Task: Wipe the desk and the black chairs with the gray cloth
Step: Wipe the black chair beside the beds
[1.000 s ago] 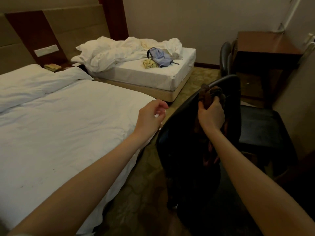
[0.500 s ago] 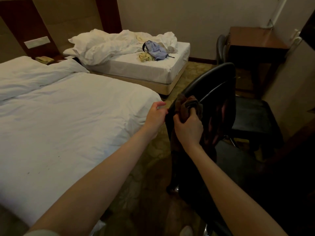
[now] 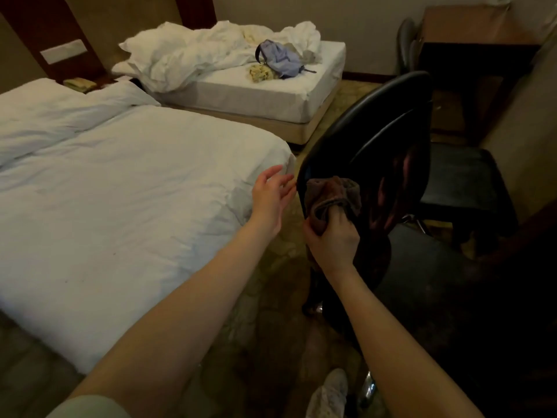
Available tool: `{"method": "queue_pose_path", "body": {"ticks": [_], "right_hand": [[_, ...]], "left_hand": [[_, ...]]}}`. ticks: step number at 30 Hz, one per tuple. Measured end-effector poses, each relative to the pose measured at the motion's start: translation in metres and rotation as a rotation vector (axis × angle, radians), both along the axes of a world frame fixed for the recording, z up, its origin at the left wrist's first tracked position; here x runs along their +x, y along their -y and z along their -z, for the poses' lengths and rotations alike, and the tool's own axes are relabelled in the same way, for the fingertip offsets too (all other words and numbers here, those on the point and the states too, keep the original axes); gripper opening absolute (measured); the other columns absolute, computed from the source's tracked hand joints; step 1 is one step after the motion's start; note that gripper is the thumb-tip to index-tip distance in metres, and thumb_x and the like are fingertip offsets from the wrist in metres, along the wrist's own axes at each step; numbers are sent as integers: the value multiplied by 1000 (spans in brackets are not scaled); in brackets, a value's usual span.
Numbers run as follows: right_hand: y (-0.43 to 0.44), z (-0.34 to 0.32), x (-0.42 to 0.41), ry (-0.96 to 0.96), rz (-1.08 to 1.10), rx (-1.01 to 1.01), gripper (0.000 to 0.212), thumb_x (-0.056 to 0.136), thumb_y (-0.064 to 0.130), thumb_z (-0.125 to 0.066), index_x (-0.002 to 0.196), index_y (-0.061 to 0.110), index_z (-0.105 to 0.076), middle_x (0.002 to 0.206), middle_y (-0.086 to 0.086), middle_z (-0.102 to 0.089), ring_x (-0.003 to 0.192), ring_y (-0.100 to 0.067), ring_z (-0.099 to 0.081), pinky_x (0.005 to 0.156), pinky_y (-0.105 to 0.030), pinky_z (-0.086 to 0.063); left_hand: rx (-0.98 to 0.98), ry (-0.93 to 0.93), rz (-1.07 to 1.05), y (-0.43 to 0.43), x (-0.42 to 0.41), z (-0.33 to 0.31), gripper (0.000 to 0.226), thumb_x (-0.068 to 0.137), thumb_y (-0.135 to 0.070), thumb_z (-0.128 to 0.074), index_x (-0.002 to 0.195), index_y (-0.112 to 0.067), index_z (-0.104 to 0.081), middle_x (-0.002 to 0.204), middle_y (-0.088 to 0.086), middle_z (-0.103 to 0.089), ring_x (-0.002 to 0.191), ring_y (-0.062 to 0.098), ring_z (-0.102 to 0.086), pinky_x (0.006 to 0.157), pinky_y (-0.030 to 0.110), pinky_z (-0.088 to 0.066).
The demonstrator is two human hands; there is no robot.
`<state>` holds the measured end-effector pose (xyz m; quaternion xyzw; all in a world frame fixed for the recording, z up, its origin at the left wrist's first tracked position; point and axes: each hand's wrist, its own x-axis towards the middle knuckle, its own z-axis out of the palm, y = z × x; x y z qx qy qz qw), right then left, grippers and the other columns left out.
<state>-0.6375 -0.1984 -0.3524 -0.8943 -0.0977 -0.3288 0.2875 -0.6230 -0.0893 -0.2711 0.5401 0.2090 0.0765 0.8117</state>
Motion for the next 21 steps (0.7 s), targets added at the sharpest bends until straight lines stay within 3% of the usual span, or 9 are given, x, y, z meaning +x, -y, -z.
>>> {"method": "queue_pose_path", "body": {"ticks": [2, 5, 9, 15, 18, 21], "right_hand": [[-1, 2, 3, 6, -3, 24, 43, 73, 44, -53, 91, 5, -55, 76, -13, -65, 60, -30, -65, 53, -28, -51], [6, 27, 0, -55, -2, -10, 45, 76, 44, -51, 94, 3, -61, 80, -14, -67, 67, -30, -67, 58, -31, -53], [14, 63, -12, -221, 48, -73, 51, 79, 43, -45, 100, 1, -64, 87, -15, -68, 74, -33, -68, 61, -38, -56], [10, 74, -3, -302, 97, -62, 48, 73, 39, -54, 96, -1, -67, 82, -16, -69, 71, -32, -68, 59, -37, -55], [12, 89, -6, -432, 86, 93, 47, 73, 34, -63, 103, -2, -65, 89, -19, -68, 77, -37, -67, 65, -41, -55], [15, 81, -7, -519, 82, 366, 36, 81, 28, -67, 108, 5, -60, 100, -15, -65, 90, -36, -63, 76, -42, -50]], "left_hand": [[47, -105, 8, 1, -3, 25, 20, 99, -9, -39, 115, -8, -50, 87, 4, -58, 73, 15, -57, 67, 25, -50], [289, -204, 147, 14, -14, 60, 28, 95, -4, -39, 112, -6, -61, 82, -2, -62, 72, 10, -58, 61, 21, -45], [368, -188, 132, 16, -9, 71, 33, 84, 1, -48, 78, -26, -67, 86, -5, -67, 94, 19, -63, 81, 30, -50], [456, -122, 151, 17, -1, 76, 46, 80, 8, -40, 104, -20, -66, 107, 4, -67, 112, 33, -57, 94, 50, -43], [492, -114, 156, 12, 7, 78, 46, 80, 7, -41, 101, -25, -66, 112, 12, -66, 108, 38, -57, 91, 49, -46], [448, -108, 171, 9, 14, 81, 48, 78, 10, -39, 97, -27, -64, 107, 4, -67, 85, 21, -61, 77, 36, -49]]}}
